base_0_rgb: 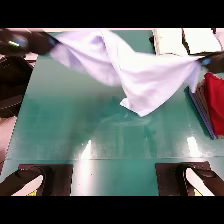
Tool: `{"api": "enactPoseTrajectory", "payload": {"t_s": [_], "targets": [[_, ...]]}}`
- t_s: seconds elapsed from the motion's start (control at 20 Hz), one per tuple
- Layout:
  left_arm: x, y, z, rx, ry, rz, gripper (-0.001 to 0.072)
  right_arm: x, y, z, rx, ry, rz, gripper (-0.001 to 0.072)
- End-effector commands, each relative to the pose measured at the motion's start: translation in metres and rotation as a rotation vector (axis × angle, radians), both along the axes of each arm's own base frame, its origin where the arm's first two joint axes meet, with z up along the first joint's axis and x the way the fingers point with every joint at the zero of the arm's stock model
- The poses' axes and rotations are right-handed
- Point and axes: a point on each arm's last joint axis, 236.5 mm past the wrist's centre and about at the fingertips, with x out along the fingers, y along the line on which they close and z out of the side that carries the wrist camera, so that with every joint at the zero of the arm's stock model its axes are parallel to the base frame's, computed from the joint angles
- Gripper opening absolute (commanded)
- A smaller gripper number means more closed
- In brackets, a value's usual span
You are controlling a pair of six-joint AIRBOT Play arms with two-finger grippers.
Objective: Fold the shirts.
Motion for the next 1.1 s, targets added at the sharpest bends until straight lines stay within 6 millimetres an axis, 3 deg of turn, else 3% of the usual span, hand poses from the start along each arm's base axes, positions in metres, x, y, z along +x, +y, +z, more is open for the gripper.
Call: {"api": "enactPoseTrajectory", "payload": {"t_s": [0.0, 0.15, 0.3, 0.45, 0.55, 0.65, 0.75, 0.85, 0.95, 1.05], "targets": [[-0.087, 0.023, 0.115, -0.035, -0.311, 0.019, 0.0024, -0.047, -0.011, 0.092, -0.086, -0.226, -0.063, 0.0017], [-0.143, 0.033, 0.166, -0.064, -0.462, 0.021, 0.0024, -0.070, -0.020, 0.140, -0.136, -0.336, -0.118, 0.0017], [-0.165, 0.037, 0.184, -0.076, -0.521, 0.021, 0.0024, -0.077, -0.025, 0.175, -0.171, -0.385, -0.139, 0.0016], [-0.148, 0.031, 0.163, -0.042, -0.442, 0.005, 0.0024, -0.060, -0.031, 0.200, -0.156, -0.413, -0.145, 0.0016], [-0.110, 0.018, 0.116, 0.029, -0.265, -0.032, 0.0024, -0.030, -0.035, 0.191, -0.126, -0.363, -0.123, 0.0016], [-0.065, 0.005, 0.043, 0.119, -0.011, -0.086, 0.0025, 0.015, -0.028, 0.149, -0.081, -0.244, -0.057, 0.0016], [-0.026, -0.004, -0.029, 0.189, 0.228, -0.133, 0.0025, 0.064, -0.011, 0.077, -0.056, -0.056, 0.010, 0.0016], [0.016, -0.012, -0.102, 0.232, 0.433, -0.164, 0.0024, 0.106, -0.003, -0.007, -0.111, 0.148, 0.016, 0.0016], [0.059, -0.018, -0.168, 0.251, 0.554, -0.168, 0.0025, 0.136, 0.007, -0.085, -0.172, 0.316, 0.033, 0.0016], [0.090, -0.020, -0.232, 0.260, 0.655, -0.145, 0.0025, 0.155, 0.021, -0.142, -0.173, 0.431, 0.067, 0.0016]]}}
